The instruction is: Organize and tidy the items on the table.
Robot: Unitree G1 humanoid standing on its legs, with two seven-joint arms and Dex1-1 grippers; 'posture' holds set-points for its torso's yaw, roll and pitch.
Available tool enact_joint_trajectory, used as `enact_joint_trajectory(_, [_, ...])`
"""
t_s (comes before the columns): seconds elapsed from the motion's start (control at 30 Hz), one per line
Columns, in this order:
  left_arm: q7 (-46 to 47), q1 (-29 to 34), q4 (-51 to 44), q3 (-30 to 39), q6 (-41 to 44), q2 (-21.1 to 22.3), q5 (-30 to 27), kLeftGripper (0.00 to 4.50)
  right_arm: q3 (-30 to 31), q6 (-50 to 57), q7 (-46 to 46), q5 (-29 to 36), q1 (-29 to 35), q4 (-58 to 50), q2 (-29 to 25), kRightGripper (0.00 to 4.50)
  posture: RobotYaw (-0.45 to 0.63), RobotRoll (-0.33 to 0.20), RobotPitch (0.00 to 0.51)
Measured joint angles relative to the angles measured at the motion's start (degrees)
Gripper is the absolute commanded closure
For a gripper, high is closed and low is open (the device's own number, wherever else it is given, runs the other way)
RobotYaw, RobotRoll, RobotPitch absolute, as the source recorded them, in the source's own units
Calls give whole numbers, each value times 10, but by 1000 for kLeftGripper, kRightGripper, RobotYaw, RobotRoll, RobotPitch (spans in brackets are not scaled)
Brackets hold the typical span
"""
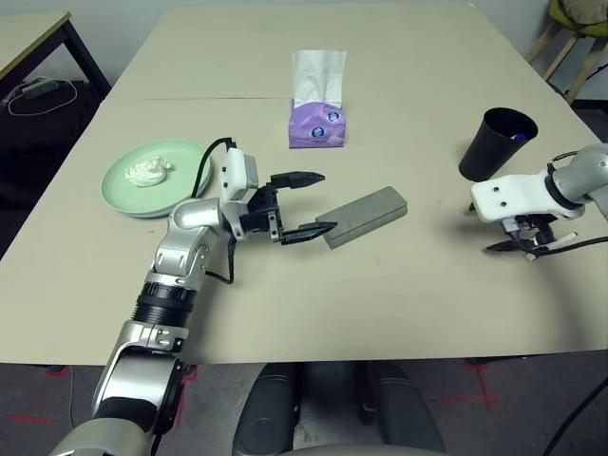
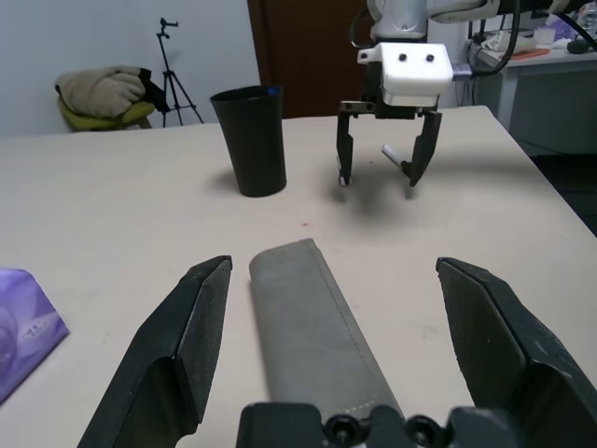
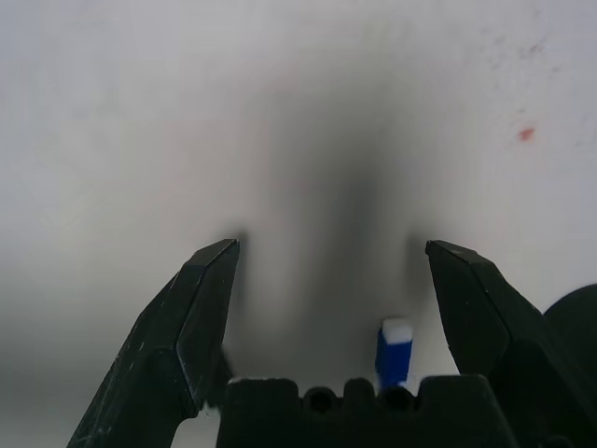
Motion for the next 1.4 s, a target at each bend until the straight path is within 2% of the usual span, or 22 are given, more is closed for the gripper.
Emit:
enact_joint_trajectory(0.37, [9, -1, -6, 10, 13, 15, -6, 46, 0, -75, 9, -42, -5, 53, -27, 0, 87, 0, 200])
enact_joint_trajectory(0.9, [15, 26, -51, 22, 55, 52, -24, 46, -1, -106, -13, -43, -3, 72, -20, 0, 82, 0, 244])
enact_joint_trajectory(1.03, [15, 29, -63, 23, 64, 59, -30, 46, -4, -109, -14, -43, -21, 74, -22, 0, 65, 0, 259])
enact_joint_trajectory(1.4, [15, 33, -61, 33, 72, 68, -34, 46, -23, -149, 34, -19, -26, 54, -81, 0, 30, 0, 280])
